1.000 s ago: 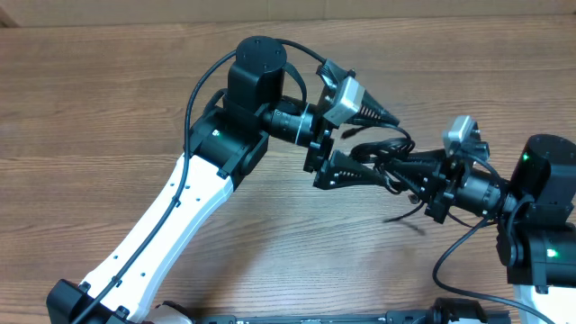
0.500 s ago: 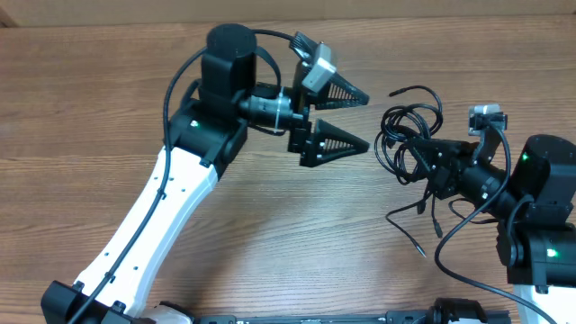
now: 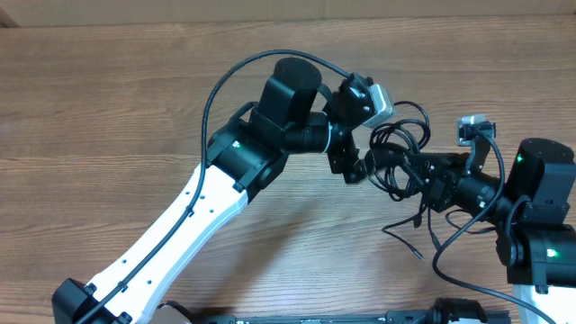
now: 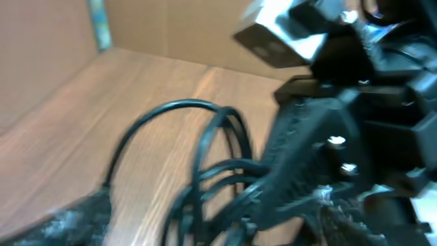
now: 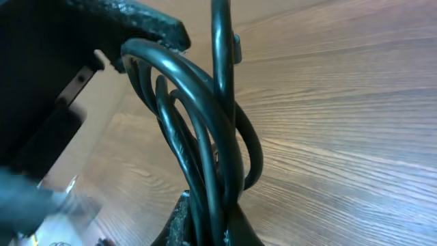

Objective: Untangle cables

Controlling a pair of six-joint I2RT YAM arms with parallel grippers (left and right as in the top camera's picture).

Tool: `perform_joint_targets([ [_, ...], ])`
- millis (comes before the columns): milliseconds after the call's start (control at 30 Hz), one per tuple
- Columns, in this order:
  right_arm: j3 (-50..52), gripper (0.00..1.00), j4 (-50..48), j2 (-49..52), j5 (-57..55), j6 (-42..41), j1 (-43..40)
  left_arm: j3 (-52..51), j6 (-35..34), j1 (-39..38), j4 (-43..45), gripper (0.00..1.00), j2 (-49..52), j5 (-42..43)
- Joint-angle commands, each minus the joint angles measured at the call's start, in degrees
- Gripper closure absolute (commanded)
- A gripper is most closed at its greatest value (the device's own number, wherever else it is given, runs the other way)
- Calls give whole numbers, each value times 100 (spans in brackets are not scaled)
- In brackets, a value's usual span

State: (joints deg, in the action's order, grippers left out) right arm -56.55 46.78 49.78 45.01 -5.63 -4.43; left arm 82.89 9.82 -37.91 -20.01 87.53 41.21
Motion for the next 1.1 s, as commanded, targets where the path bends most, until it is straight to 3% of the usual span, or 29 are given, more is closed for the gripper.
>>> perform_joint_targets([
  [0, 22, 96, 57, -26, 227, 149, -9, 111, 214, -42, 7, 44, -138, -376],
  [133, 22, 96, 192, -26, 278, 282, -7, 109, 173, -42, 13, 39, -138, -374],
  [400, 22, 96, 227, -26, 422, 321, -7, 111, 24, -66, 13, 39, -138, -125],
  [467, 22, 96, 229, -26, 551, 420, -7, 111, 24, -98, 11, 47, -129, -90],
  [633, 24, 96, 269, -24, 612, 568, -7, 111, 22, -149, 24, 94, -83, -90],
  [900, 24, 96, 485, -24, 522, 750, -7, 111, -343, -155, 254, 96, -81, -72],
  [1067, 24, 96, 723, -24, 151, 765, -7, 111, -1497, -153, 918, 96, -81, -70],
])
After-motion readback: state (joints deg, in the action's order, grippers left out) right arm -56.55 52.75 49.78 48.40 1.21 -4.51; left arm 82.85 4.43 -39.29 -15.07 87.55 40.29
